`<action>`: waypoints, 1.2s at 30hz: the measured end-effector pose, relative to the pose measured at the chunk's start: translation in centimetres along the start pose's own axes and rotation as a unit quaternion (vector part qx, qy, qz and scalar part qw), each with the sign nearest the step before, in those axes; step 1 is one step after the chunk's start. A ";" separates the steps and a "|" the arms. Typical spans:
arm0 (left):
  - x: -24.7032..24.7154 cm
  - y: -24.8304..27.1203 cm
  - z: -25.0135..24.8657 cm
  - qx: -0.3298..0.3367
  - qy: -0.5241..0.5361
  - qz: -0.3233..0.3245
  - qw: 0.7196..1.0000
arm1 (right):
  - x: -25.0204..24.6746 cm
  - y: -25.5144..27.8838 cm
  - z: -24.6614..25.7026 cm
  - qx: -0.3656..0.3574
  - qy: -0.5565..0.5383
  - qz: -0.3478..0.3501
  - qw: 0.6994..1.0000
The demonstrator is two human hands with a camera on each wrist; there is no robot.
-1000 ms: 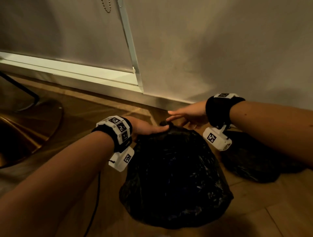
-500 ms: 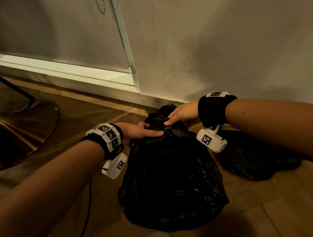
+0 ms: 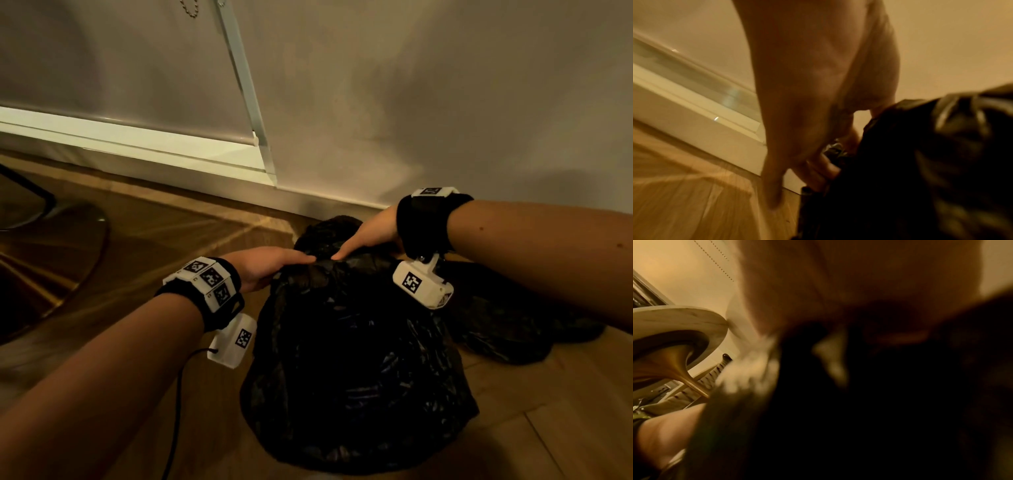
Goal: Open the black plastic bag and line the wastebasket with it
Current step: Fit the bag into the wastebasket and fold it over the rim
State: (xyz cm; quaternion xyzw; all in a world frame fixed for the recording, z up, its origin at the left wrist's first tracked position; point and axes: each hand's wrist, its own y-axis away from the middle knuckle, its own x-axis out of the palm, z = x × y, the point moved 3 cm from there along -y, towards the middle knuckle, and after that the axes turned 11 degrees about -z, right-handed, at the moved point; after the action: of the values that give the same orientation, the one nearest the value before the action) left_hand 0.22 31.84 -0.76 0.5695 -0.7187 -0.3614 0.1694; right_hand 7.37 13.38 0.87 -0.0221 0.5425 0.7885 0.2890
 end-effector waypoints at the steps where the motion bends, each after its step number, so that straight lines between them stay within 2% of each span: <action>1: -0.1 -0.3 -0.1 0.006 -0.012 -0.018 1.000 | 0.0 0.0 -0.2 0.003 -0.006 0.005 1.000; 4: -0.2 -0.7 -0.6 0.035 0.007 -0.045 0.998 | 0.3 -0.5 0.1 -0.005 -0.037 0.014 0.999; 6: 0.3 -0.6 -1.0 0.037 0.008 -0.004 0.999 | 0.2 -0.9 0.4 -0.015 -0.062 0.009 0.998; 8: 0.7 -0.4 -1.0 0.007 -0.023 0.032 0.999 | 0.0 -1.1 0.6 -0.024 -0.055 0.002 0.998; 9: 0.7 -0.3 -0.9 -0.005 -0.040 0.031 0.999 | 0.0 -1.2 0.8 -0.031 -0.037 -0.005 0.999; 10: 0.6 -0.4 -0.8 -0.012 -0.047 0.022 0.999 | -0.2 -1.4 0.8 -0.037 -0.014 -0.015 0.999; 12: 0.3 -0.7 -0.6 -0.017 -0.029 0.004 0.999 | -0.7 -1.7 0.9 -0.059 0.031 -0.085 0.994; 13: 0.3 -0.8 -0.5 -0.020 -0.016 0.000 1.000 | -0.9 -1.7 0.8 -0.062 0.044 -0.091 0.993; 16: 0.4 -0.9 -0.1 -0.050 0.001 0.005 0.999 | -0.5 -1.4 -0.1 -0.002 0.012 0.009 1.000; 20: 0.6 -0.5 0.1 -0.085 -0.010 0.018 0.996 | -0.6 -0.7 -0.3 -0.023 -0.088 -0.002 0.996; 22: 0.7 -0.6 0.2 -0.081 -0.011 0.017 0.997 | -0.5 -0.9 -0.4 -0.030 -0.121 0.002 0.992; 26: 0.4 -1.2 0.5 -0.052 -0.025 -0.036 0.998 | 0.2 -1.9 -0.7 -0.030 -0.116 0.034 0.992; 29: 0.2 -1.3 0.7 -0.045 -0.019 -0.045 0.998 | 0.3 -2.2 -1.5 -0.013 -0.074 0.068 0.995; 34: -0.2 -1.2 1.0 -0.070 -0.056 -0.036 0.995 | -0.6 -0.8 -3.5 -0.017 -0.019 0.011 1.000; 36: -0.4 -1.3 1.2 -0.086 -0.060 -0.036 0.994 | -0.6 0.3 -4.6 -0.013 -0.045 0.045 0.998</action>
State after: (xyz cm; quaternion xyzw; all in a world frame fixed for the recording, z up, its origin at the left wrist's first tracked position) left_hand 0.42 32.48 -2.45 0.5551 -0.6729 -0.4615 0.1615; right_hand 6.45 9.03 -0.58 0.0341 0.5194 0.8077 0.2769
